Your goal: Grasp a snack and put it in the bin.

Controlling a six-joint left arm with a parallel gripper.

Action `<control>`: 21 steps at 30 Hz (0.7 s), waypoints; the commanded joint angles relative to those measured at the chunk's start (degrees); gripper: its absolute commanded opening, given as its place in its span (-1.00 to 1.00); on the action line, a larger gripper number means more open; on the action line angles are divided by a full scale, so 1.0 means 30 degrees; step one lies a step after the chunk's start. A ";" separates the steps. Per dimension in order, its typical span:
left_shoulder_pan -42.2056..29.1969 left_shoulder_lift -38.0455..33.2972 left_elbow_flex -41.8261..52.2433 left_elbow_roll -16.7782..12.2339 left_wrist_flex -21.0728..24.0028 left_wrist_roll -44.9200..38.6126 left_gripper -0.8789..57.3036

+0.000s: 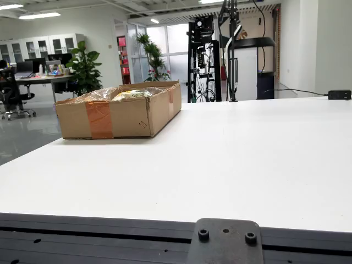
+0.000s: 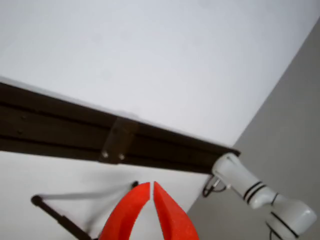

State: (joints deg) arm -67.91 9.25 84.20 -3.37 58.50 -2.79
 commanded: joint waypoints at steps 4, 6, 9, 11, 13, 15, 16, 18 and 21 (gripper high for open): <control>0.1266 0.0014 0.0000 0.0031 -0.0026 0.0318 -0.96; 0.1498 0.0007 -0.0010 0.0045 -0.0033 0.0385 -0.96; 0.1694 0.0000 -0.0020 0.0057 -0.0040 0.0450 -0.96; 0.1717 -0.0003 -0.0023 0.0061 -0.0042 0.0475 -0.96; 0.1652 -0.0004 -0.0025 0.0064 -0.0043 0.0491 -0.96; 0.1504 -0.0005 -0.0027 0.0066 -0.0044 0.0501 -0.96; 0.1406 0.0000 -0.0027 0.0066 -0.0045 0.0504 -0.96; 0.1173 0.0008 -0.0028 0.0067 -0.0045 0.0509 -0.96; 0.0755 0.0015 -0.0028 0.0058 -0.0045 0.0483 -0.96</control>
State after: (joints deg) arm -64.54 9.25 84.11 -3.15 58.36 -1.20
